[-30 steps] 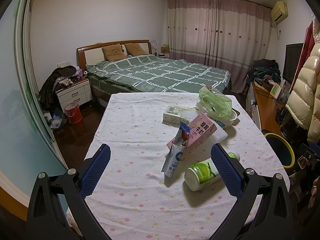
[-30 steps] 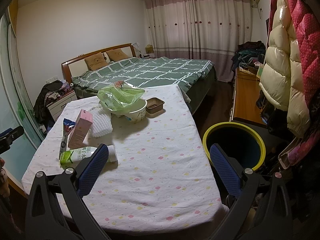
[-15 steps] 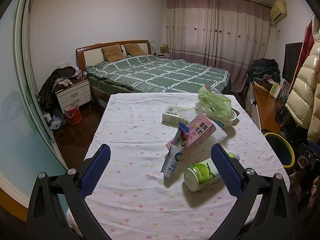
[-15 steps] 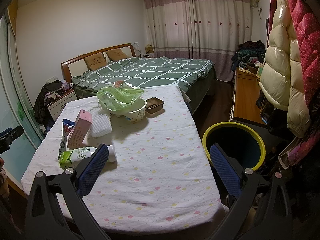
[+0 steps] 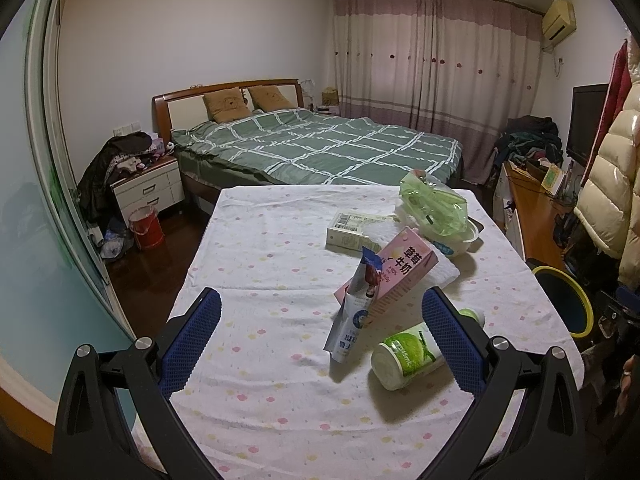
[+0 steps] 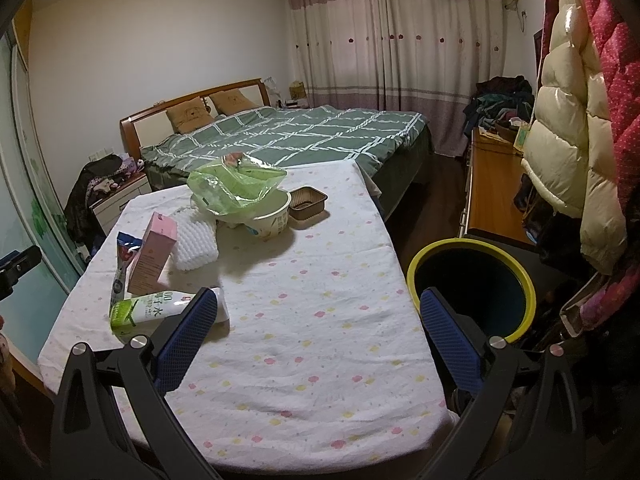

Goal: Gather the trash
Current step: 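Grasp the green plastic bag with the right gripper and lift it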

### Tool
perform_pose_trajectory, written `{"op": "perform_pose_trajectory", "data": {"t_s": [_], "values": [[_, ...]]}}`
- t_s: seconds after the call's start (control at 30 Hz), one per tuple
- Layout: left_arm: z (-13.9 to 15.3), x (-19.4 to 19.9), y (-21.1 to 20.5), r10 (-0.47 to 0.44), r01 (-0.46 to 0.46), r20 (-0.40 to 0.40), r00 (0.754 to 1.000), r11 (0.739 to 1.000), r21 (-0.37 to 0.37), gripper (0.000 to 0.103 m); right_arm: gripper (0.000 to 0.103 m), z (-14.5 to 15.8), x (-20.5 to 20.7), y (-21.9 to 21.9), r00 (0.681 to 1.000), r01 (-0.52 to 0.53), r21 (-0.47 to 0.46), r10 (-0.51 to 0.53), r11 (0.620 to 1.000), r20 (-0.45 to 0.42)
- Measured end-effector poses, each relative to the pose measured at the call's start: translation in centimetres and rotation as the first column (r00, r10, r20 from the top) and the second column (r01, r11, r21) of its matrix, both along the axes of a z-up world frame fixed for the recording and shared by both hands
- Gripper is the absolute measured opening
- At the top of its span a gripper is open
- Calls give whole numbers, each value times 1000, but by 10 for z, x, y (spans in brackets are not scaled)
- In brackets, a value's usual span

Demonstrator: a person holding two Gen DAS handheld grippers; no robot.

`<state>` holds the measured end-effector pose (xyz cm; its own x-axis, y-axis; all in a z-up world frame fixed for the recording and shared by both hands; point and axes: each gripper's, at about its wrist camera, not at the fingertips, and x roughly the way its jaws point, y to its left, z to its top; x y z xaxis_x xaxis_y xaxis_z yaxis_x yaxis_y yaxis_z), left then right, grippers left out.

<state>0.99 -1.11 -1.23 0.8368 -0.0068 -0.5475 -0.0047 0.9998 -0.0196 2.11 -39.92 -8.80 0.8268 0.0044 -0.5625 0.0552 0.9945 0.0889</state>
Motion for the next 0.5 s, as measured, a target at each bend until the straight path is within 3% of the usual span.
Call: {"op": "perform_pose_trajectory", "data": {"t_s": [0.27,0.43,0.5], "values": [[-11,34,11,11,-11,-30,999,1000,-7,99,97,6,59,16,997,-75,13,75,997,0],[-17,53,16,16,-16,-45,999,1000,-5,99,97,12,134,27,990,-141,52,141,989,11],[-19,61,18,21,-21,-47,999,1000,-4,99,92,13,168,29,988,-151,56,151,987,-1]]}}
